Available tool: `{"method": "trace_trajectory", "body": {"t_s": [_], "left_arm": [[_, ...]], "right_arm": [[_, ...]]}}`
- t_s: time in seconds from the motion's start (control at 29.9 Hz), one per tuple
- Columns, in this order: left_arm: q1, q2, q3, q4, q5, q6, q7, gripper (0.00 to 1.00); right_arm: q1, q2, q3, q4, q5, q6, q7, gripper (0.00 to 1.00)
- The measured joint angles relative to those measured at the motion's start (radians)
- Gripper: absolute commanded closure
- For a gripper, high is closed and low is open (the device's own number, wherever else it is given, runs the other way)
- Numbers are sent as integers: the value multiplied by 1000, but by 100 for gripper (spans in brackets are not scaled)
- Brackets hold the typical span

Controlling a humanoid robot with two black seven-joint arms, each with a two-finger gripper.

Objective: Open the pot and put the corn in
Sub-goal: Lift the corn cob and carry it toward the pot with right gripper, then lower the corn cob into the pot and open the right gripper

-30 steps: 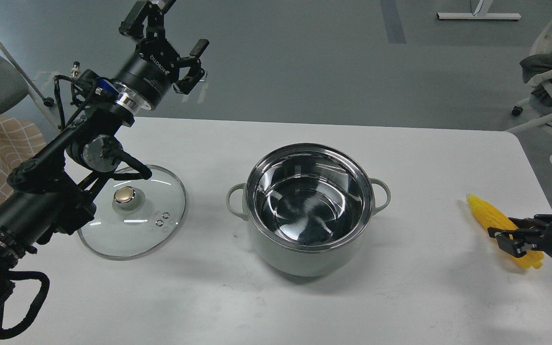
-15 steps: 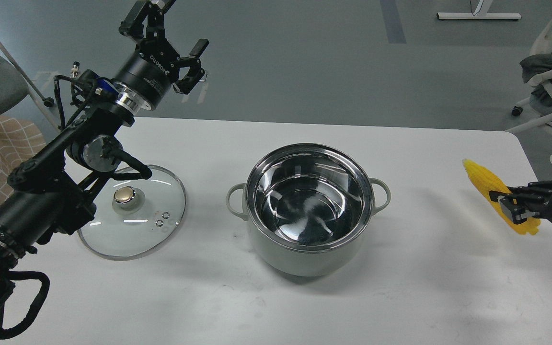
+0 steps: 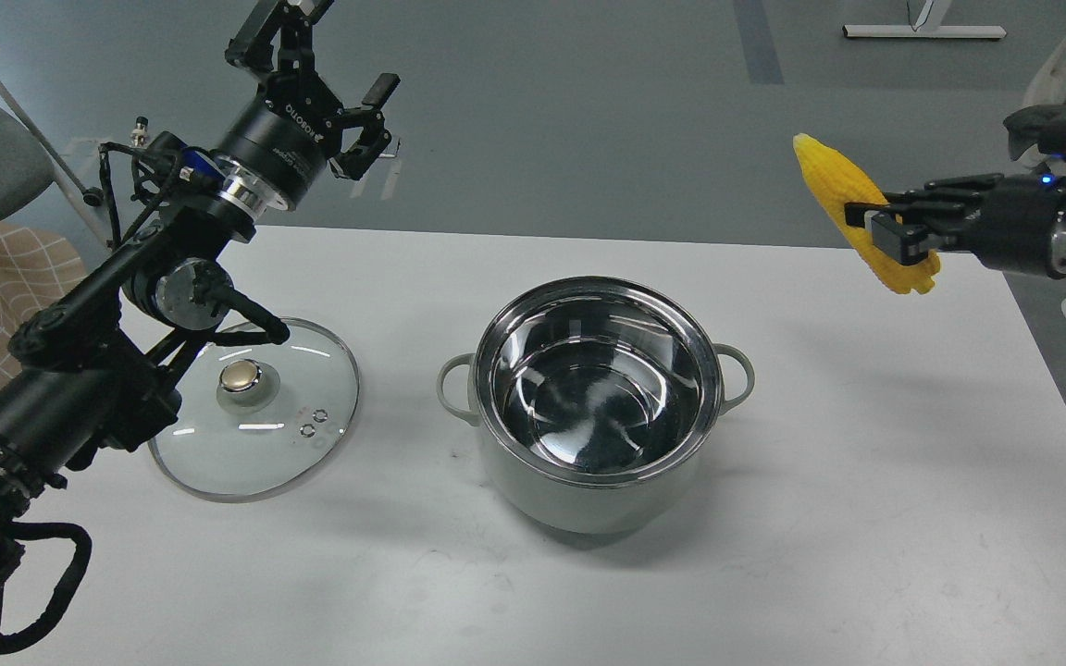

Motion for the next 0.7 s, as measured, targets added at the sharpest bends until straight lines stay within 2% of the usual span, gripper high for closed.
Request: {"method": "trace_trajectory", "body": {"t_s": [0.3,0.7], "left_arm": [[0,0,-2,0,0,0,0,3],[1,13,-1,-32,0,4,0,3]], "right_arm": [[264,181,-234,3,125,9,0,93],[291,415,-409,46,133,8,0,90]]}}
